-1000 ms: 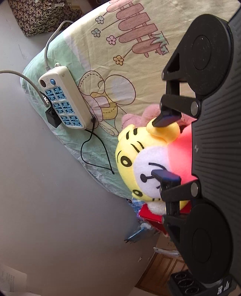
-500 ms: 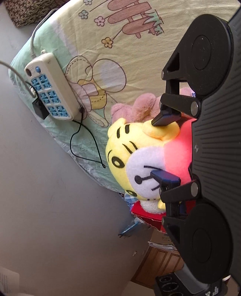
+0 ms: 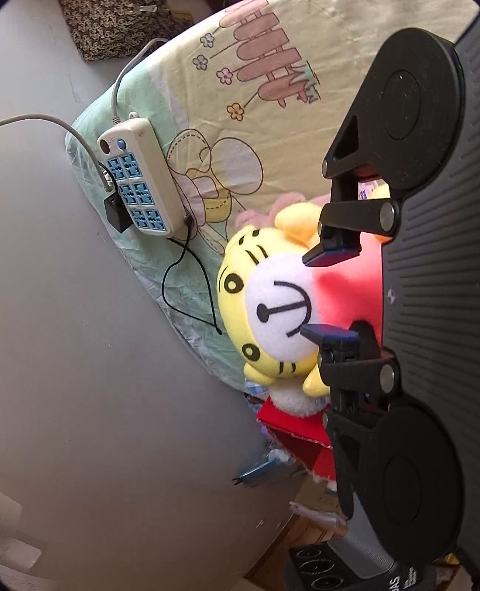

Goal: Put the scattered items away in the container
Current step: 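Lift the tiger plush with the right gripper and carry it over the red box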

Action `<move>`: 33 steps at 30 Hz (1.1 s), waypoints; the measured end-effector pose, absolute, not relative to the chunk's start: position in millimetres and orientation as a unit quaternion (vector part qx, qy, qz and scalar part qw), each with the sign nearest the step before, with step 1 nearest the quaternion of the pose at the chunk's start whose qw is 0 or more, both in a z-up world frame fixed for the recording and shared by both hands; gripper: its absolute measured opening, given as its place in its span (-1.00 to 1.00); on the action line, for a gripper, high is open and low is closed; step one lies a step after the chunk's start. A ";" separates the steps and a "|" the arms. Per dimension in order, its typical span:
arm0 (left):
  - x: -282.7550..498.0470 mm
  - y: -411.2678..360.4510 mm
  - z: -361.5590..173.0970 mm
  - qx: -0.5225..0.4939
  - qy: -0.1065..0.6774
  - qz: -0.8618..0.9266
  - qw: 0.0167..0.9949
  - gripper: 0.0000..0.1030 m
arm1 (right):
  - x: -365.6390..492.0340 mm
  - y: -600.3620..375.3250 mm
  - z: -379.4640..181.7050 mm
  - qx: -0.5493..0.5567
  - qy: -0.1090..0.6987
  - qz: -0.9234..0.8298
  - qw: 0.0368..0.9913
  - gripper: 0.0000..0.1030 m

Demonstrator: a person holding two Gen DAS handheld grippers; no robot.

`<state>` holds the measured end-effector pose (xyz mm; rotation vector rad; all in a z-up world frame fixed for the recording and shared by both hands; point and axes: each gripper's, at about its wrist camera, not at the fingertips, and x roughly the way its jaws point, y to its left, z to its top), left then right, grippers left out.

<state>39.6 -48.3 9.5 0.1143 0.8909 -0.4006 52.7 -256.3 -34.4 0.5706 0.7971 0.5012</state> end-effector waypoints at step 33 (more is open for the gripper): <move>37.2 -13.3 -13.4 0.004 0.450 -0.209 0.868 -0.11 | 59.9 -249.4 -48.7 0.292 0.347 0.257 0.853 0.30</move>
